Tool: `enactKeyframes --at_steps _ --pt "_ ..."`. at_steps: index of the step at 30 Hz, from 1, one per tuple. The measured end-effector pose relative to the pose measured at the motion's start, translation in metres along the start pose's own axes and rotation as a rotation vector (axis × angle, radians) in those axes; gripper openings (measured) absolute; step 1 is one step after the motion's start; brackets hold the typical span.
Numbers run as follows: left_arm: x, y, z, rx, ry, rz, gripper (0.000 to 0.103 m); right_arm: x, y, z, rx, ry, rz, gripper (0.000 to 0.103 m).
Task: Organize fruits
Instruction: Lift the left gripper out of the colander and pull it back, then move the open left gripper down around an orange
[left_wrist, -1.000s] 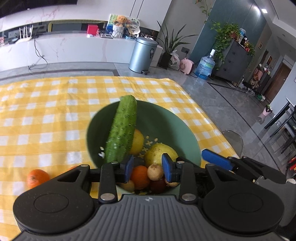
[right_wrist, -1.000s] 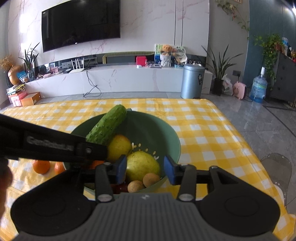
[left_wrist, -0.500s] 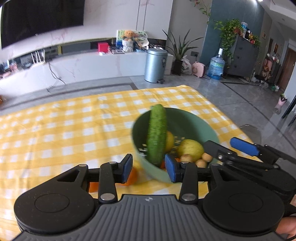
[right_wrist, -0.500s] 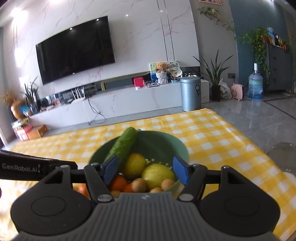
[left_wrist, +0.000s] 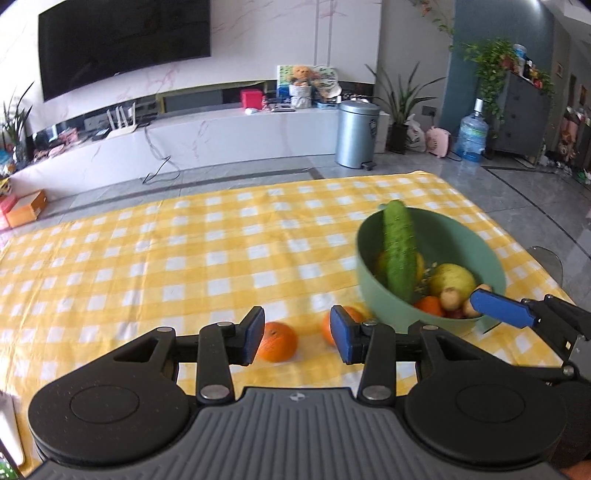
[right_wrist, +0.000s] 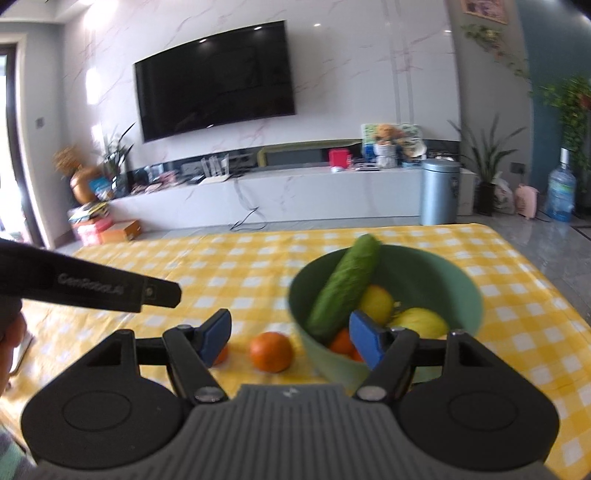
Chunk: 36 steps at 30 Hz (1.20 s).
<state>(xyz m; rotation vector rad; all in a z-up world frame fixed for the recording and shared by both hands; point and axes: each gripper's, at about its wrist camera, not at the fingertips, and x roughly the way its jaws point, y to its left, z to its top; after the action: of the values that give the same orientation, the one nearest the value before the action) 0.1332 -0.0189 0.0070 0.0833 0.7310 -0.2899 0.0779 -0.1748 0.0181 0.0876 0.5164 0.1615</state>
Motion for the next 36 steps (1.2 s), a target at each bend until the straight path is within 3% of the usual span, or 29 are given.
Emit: enactKeyframes --at_steps 3,11,15,25,28,32,36 --pt "0.002 0.008 -0.005 -0.013 0.000 0.015 0.050 0.006 0.013 -0.004 -0.056 0.022 0.010 0.068" --pt "0.013 0.022 -0.015 -0.030 0.011 0.031 0.070 0.025 0.028 -0.013 -0.116 0.082 -0.002 0.069" --pt "0.020 0.030 -0.021 -0.057 0.028 0.015 0.070 0.035 0.029 -0.014 -0.092 0.102 -0.022 0.076" --pt "0.042 0.056 -0.033 -0.177 0.031 -0.046 0.070 0.064 0.036 -0.018 -0.092 0.146 -0.065 0.075" --pt "0.052 0.058 -0.036 -0.211 0.039 -0.081 0.070 0.073 0.036 -0.020 -0.090 0.167 -0.083 0.072" --pt "0.065 0.056 -0.039 -0.220 0.052 -0.091 0.069 0.085 0.034 -0.023 -0.066 0.195 -0.094 0.058" --pt "0.075 0.057 -0.042 -0.249 0.052 -0.088 0.068 0.095 0.030 -0.027 -0.028 0.208 -0.108 0.056"
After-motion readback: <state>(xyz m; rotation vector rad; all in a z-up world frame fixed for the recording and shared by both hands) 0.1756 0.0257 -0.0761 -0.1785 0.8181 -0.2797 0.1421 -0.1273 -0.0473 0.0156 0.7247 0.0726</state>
